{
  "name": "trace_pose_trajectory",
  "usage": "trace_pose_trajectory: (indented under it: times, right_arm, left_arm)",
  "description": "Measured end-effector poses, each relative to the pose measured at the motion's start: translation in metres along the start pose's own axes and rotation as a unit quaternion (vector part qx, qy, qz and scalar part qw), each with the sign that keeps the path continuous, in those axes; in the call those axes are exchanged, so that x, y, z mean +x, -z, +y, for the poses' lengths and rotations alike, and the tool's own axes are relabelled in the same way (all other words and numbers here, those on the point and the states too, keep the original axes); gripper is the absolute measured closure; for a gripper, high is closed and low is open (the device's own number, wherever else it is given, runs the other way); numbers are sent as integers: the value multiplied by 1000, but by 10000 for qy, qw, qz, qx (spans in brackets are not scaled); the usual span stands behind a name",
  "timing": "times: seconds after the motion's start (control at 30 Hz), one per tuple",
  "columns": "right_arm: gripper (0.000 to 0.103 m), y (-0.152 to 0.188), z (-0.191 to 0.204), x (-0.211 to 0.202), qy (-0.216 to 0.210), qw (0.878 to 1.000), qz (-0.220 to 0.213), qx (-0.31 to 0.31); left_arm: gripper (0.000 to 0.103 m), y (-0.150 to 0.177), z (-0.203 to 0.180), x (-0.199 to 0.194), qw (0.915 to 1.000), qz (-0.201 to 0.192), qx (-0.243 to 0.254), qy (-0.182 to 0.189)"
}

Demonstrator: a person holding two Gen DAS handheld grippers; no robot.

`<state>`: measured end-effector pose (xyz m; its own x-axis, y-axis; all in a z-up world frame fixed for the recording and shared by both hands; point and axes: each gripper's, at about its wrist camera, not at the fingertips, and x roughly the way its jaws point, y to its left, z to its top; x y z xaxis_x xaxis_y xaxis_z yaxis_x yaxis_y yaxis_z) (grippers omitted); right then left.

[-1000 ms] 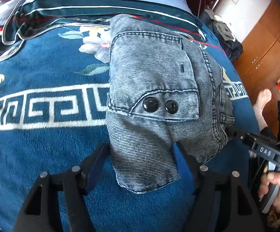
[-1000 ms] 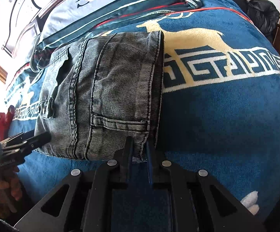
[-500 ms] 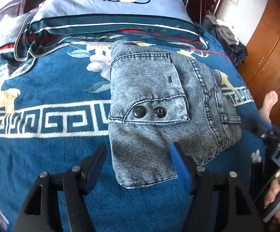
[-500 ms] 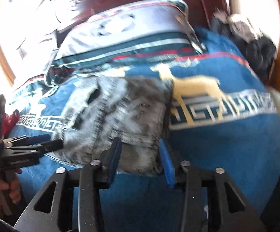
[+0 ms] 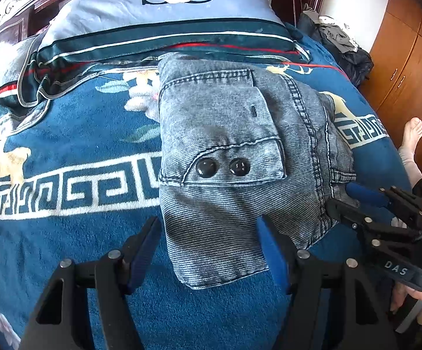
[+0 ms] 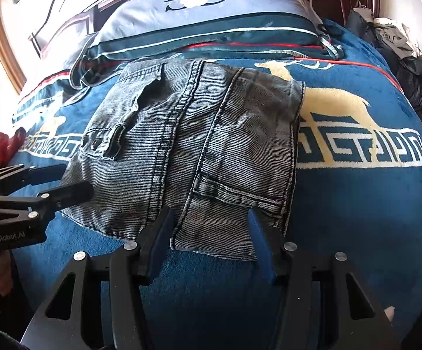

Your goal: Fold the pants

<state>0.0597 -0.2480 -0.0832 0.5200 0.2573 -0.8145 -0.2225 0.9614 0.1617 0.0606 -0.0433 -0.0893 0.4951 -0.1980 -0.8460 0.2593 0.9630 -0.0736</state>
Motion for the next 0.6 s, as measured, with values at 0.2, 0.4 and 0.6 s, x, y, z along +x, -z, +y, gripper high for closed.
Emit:
trace_pose_trajectory:
  times: [0.2, 0.4, 0.6]
  right_arm:
    - [44, 0, -10, -27, -440, 9973, -250, 531]
    - [29, -2, -24, -42, -321, 9947, -548, 810]
    - [29, -2, -29, -30, -132, 9945, -391, 962]
  left_arm:
    - [23, -4, 10, -18, 9996, -182, -217, 73]
    - [18, -10, 20, -27, 9986, -307, -429, 54]
    - [18, -7, 6, -11, 9997, -126, -162, -110]
